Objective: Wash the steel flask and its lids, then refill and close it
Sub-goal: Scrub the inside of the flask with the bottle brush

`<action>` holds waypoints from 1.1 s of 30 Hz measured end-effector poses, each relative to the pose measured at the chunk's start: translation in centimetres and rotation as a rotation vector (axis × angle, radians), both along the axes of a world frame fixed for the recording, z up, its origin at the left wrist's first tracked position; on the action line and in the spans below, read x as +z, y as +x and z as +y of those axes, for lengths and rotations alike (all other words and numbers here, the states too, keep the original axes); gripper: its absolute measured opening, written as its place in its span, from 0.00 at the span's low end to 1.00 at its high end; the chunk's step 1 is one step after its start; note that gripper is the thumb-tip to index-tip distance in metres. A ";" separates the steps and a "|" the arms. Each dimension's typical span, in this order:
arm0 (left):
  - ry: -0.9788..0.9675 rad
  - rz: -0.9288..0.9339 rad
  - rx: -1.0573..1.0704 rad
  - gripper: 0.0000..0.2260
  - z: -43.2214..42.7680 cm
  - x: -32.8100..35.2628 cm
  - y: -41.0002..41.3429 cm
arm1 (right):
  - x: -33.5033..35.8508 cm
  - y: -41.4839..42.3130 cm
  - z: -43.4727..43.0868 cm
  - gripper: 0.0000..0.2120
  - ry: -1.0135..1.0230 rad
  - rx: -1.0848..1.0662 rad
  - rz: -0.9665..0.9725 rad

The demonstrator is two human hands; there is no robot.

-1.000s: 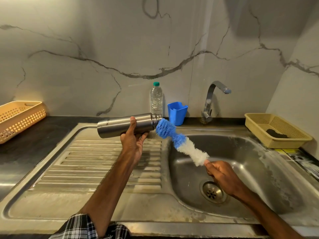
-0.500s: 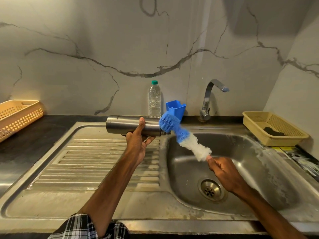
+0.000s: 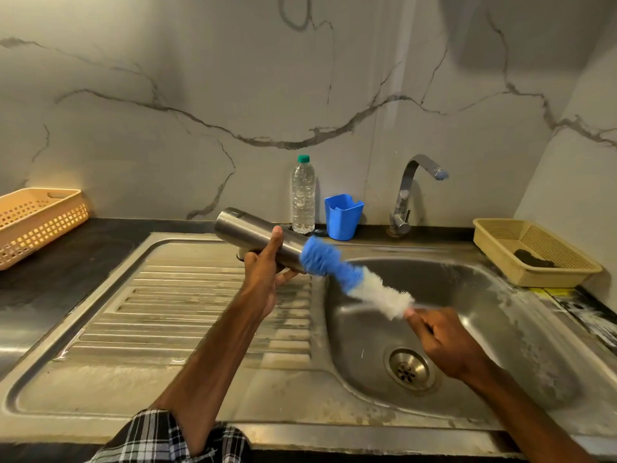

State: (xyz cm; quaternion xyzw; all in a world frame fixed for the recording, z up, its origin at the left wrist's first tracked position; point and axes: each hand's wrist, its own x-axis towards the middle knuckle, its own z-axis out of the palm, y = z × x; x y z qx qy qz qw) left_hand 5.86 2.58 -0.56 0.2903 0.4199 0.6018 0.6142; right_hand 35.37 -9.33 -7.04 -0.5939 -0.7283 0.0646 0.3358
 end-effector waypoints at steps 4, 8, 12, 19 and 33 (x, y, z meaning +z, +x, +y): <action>0.022 -0.005 0.009 0.29 0.0 0.5 -0.4 | -0.1 0.1 0.1 0.18 0.038 -0.065 -0.261; 0.030 -0.006 0.021 0.29 -0.1 0.7 -0.7 | 0.5 0.6 0.0 0.13 0.077 -0.050 -0.251; 0.031 0.002 0.029 0.31 -0.2 0.9 -0.6 | 1.1 0.6 -0.2 0.16 0.153 -0.106 -0.282; 0.026 -0.013 0.032 0.32 -0.4 1.1 -0.6 | 1.3 0.9 -0.3 0.18 0.175 -0.107 -0.263; 0.075 0.136 -0.026 0.24 -0.8 0.8 -0.3 | 0.3 0.8 0.5 0.27 0.051 -0.114 0.015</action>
